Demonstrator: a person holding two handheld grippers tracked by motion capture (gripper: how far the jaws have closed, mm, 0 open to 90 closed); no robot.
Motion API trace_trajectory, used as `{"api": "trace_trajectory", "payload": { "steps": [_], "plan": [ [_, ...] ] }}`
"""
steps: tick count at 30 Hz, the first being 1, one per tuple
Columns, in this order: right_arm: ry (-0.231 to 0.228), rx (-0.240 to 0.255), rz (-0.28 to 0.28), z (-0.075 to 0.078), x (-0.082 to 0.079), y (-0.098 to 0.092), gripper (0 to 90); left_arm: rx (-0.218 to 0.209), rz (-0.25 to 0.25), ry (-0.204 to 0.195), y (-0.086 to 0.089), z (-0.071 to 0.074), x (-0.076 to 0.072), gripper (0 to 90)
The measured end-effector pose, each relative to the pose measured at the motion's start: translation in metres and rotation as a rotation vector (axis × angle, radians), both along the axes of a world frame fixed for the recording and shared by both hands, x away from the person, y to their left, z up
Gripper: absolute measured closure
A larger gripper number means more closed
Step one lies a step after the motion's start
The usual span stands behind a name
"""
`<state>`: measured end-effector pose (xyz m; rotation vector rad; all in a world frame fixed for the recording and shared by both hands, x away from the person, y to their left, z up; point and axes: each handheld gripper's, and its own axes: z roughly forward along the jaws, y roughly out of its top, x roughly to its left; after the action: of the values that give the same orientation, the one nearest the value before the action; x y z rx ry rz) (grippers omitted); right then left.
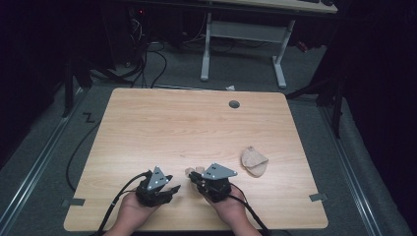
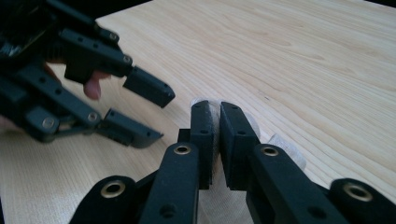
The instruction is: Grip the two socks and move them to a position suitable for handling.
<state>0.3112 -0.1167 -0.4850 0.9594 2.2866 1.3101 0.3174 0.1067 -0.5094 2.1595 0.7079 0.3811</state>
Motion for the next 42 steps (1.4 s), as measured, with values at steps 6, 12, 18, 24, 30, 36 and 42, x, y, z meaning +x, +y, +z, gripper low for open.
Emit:
{"api": "trace_trajectory", "payload": {
  "steps": [6, 12, 18, 24, 30, 36, 42],
  "plan": [
    [-0.006, 0.032, -0.034, 0.003, -0.003, -0.011, 84.4, -0.048, -0.032, 0.023, -0.019, 0.000, 0.001, 64.6],
    [-0.019, 0.049, -0.070, 0.005, -0.008, -0.022, 84.3, -0.103, -0.058, 0.048, -0.043, -0.001, 0.004, 72.9],
    [-0.020, 0.046, -0.088, 0.004, -0.011, -0.028, 84.3, -0.031, -0.076, 0.072, -0.058, -0.012, 0.008, 82.7],
    [-0.021, 0.037, -0.111, 0.003, -0.011, -0.034, 84.3, 0.042, -0.073, 0.080, -0.058, -0.017, 0.011, 84.8],
    [-0.024, 0.016, -0.141, 0.000, -0.011, -0.045, 84.1, 0.086, -0.054, 0.036, -0.050, -0.016, 0.010, 84.3],
    [0.000, 0.005, -0.182, -0.007, -0.009, -0.063, 83.9, 0.090, 0.012, 0.037, -0.027, -0.017, 0.019, 83.2],
    [0.028, -0.006, -0.196, -0.014, -0.003, -0.069, 82.4, 0.088, 0.072, 0.043, -0.009, -0.017, 0.024, 83.0]
  ]
}}
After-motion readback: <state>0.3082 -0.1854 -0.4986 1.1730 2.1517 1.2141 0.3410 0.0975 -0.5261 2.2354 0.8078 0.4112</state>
